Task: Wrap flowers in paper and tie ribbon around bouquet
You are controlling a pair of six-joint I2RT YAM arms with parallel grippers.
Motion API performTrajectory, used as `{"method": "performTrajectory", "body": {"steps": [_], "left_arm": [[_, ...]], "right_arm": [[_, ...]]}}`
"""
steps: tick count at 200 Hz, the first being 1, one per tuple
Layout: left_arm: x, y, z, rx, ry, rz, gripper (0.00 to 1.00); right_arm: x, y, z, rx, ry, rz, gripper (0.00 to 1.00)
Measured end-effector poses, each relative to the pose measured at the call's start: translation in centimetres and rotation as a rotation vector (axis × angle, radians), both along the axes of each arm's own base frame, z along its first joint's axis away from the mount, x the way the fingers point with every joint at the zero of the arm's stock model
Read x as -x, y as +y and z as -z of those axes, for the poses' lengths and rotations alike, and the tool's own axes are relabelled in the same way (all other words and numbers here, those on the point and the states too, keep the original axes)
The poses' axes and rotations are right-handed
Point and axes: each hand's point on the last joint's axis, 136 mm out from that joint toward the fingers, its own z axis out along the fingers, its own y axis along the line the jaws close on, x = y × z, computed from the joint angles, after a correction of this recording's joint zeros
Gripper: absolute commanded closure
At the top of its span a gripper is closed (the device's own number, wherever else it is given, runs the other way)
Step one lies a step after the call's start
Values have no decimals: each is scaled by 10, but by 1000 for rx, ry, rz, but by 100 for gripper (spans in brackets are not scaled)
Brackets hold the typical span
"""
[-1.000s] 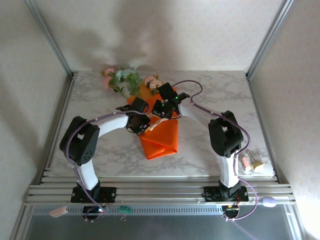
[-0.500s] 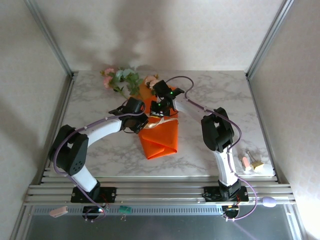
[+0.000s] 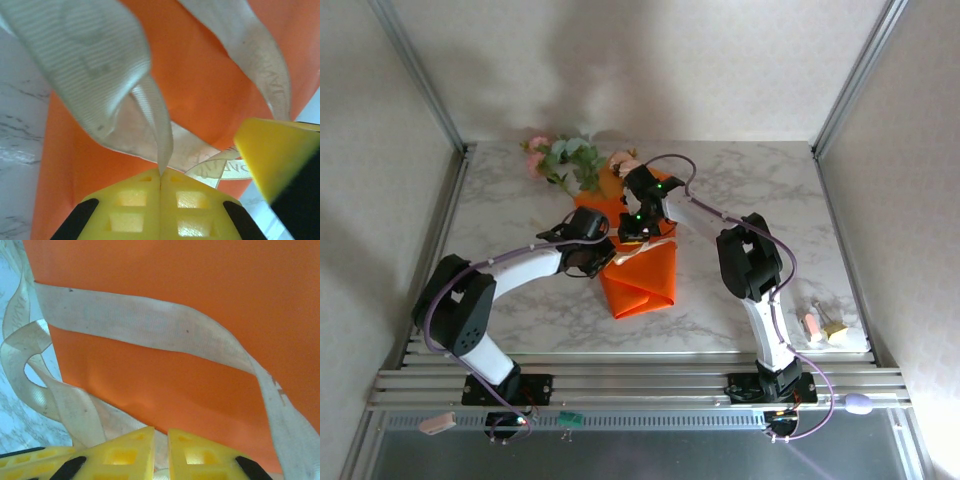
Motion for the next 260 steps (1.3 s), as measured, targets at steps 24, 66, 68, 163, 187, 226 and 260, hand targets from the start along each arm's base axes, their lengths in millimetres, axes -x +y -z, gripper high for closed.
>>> {"method": "performTrajectory", "body": {"steps": [24,66,68,163,187,226,260], "left_arm": [[2,1,2,1,-3,1,100],[-3,-2,-6,11,-21,1,100],[-4,-3,-8,13,-25,1,100],[-50,-22,-55,58,-116,16,100],[-44,-19,-46,38,-80,26,100],[-41,-18,-43,34,-66,29,100],[-30,-13,-35,25,-44,31,100]], "right_arm": [[0,0,2,6,-10,-7,81],[-2,-10,5,28,-42,45,80],[-2,-11,4,28,-43,53,80],[-40,-57,-61,-93,-171,306,70],[-56,-59,-44,-67,-163,302,69],[-56,-52,-13,-21,-152,230,66],[-60,-37,-12,-17,-184,164,65]]}}
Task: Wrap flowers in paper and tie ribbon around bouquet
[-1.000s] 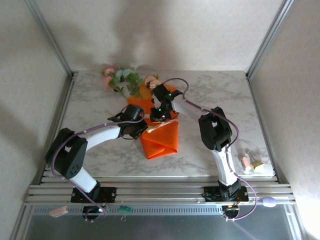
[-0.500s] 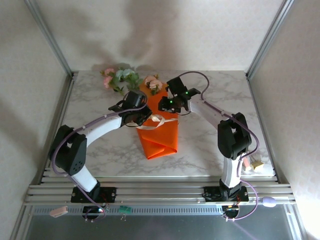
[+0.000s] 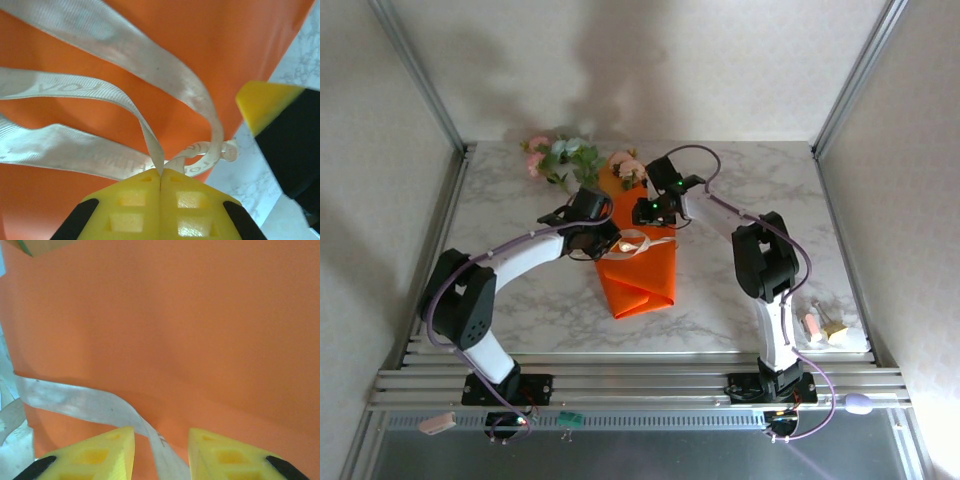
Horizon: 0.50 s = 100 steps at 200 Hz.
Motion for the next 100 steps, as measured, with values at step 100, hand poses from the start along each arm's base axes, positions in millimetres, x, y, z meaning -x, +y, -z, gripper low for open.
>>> {"method": "performTrajectory", "body": {"steps": [100], "left_arm": [[2,1,2,-3,8,0,100]], "right_arm": [[13,9,29,124,15,-105,66]]}}
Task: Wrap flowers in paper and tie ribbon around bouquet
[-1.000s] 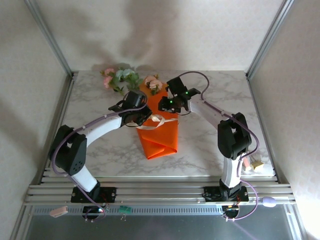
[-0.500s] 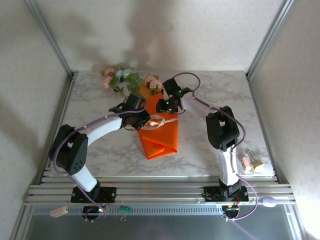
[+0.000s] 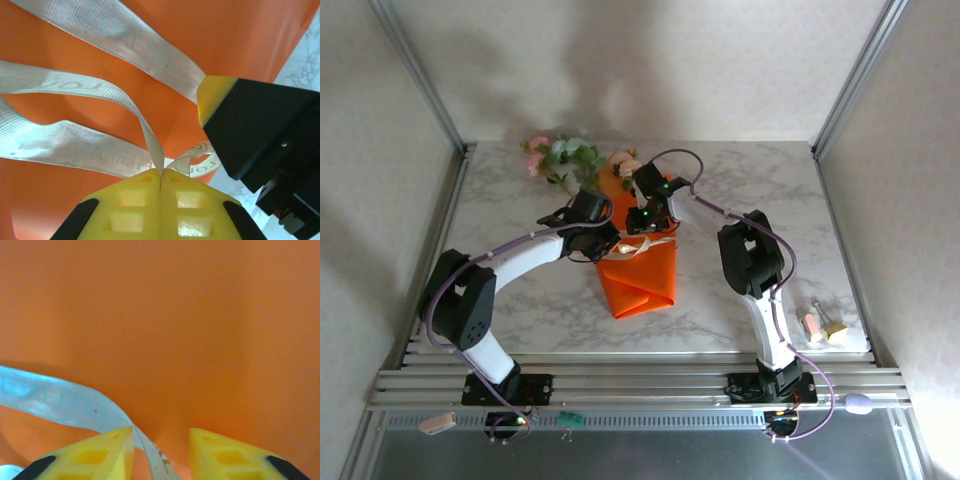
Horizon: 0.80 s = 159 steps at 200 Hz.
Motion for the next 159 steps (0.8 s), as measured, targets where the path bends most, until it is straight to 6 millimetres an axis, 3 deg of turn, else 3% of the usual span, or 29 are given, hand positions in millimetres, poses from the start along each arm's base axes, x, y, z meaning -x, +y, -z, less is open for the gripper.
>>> {"method": "performTrajectory", "body": {"steps": [44,93,159], "left_arm": [[0,0,0,0,0,0,100],[-3,5,0,-1,2,-14,100],[-29,8,-9,-15,-37,0,100]], "right_arm": [[-3,2,1,23,-13,-6,100],[-9,-3,-6,22,-57,40,100],[0,-13,-79,-114,-171,154,100]]}}
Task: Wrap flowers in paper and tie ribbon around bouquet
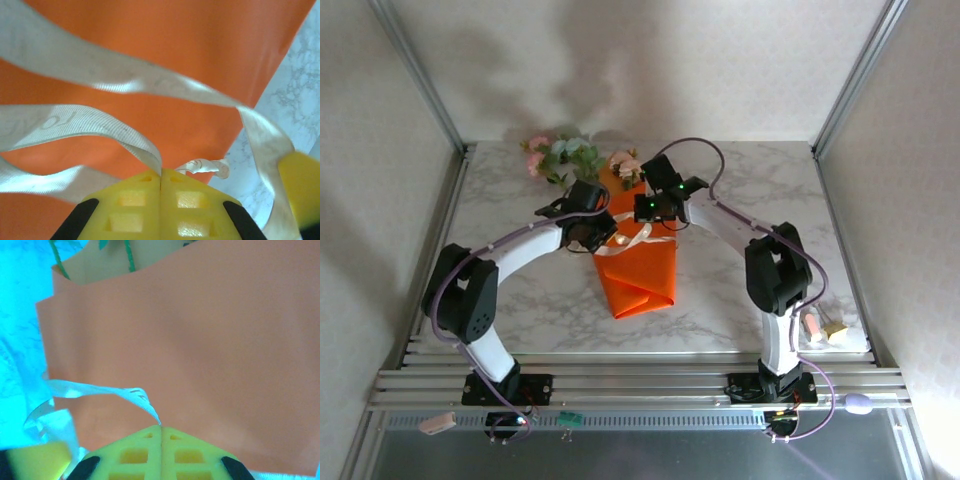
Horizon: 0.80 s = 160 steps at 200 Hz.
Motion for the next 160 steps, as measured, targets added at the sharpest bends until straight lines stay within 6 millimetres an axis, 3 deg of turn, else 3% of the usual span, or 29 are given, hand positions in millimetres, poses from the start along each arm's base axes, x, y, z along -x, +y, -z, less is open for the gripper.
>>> {"method": "performTrajectory", "body": {"steps": [56,132,160], "left_arm": [[-15,3,8,-25,6,16,100],[-20,0,4,-33,7,34,100],[-18,1,6,-37,18,38,100]], "right_arm": [[14,-12,1,-44,33,86,100],[12,-16,2,-53,44,148,100],[20,-21,-2,-90,39,174,100]]}}
